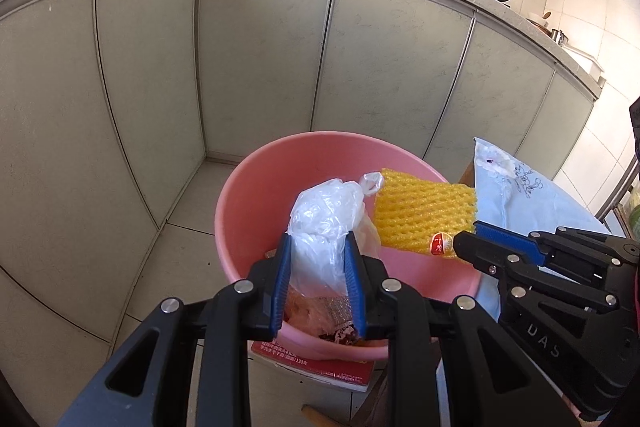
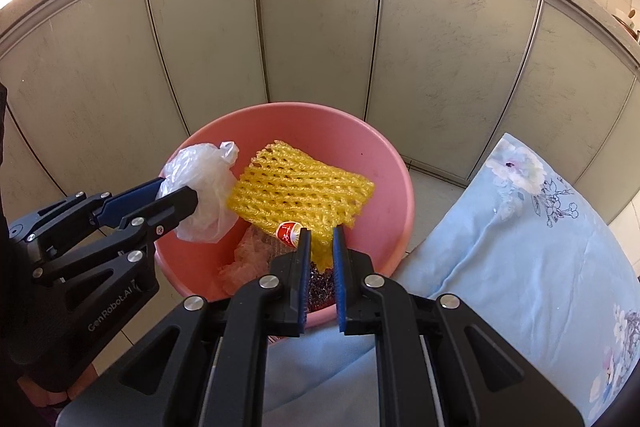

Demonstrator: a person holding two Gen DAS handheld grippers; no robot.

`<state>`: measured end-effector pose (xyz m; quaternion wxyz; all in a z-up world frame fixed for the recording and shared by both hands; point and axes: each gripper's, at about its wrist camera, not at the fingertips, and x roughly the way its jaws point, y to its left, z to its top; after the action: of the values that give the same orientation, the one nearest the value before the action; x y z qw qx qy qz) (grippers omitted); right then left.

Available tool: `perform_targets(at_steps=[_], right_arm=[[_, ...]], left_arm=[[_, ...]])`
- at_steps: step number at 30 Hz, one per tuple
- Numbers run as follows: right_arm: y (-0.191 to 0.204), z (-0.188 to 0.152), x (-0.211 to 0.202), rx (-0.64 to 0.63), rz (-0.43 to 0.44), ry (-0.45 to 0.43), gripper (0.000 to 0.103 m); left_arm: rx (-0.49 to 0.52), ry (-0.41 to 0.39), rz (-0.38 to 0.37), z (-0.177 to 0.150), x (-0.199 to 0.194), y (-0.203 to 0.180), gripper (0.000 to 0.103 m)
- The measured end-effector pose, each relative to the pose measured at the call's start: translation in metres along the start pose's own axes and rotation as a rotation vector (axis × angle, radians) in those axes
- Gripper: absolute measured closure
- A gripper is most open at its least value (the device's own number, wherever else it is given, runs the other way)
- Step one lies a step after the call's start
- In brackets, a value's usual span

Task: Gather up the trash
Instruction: 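Carry the white plastic bag and yellow foam net over the pink bucket, then open both tools to drop the plastic bag and foam net into the bucket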

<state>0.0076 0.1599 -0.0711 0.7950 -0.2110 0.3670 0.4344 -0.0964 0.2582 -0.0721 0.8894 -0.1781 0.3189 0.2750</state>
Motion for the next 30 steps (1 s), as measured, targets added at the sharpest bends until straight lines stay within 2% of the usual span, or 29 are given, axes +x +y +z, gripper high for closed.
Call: perform_targets(at_steps=[10,30], right_arm=[[-0.002,0.007,0.019,0.007,-0.006,0.041,0.093],[0.006,0.018,0.036,-0.012,0.001,0.079,0.093]], left_arm=[[0.033,0.029,0.022,0.005,0.021,-0.003,0.078],[0.028,0.096,0.053,0.011,0.047,-0.004,0.075]])
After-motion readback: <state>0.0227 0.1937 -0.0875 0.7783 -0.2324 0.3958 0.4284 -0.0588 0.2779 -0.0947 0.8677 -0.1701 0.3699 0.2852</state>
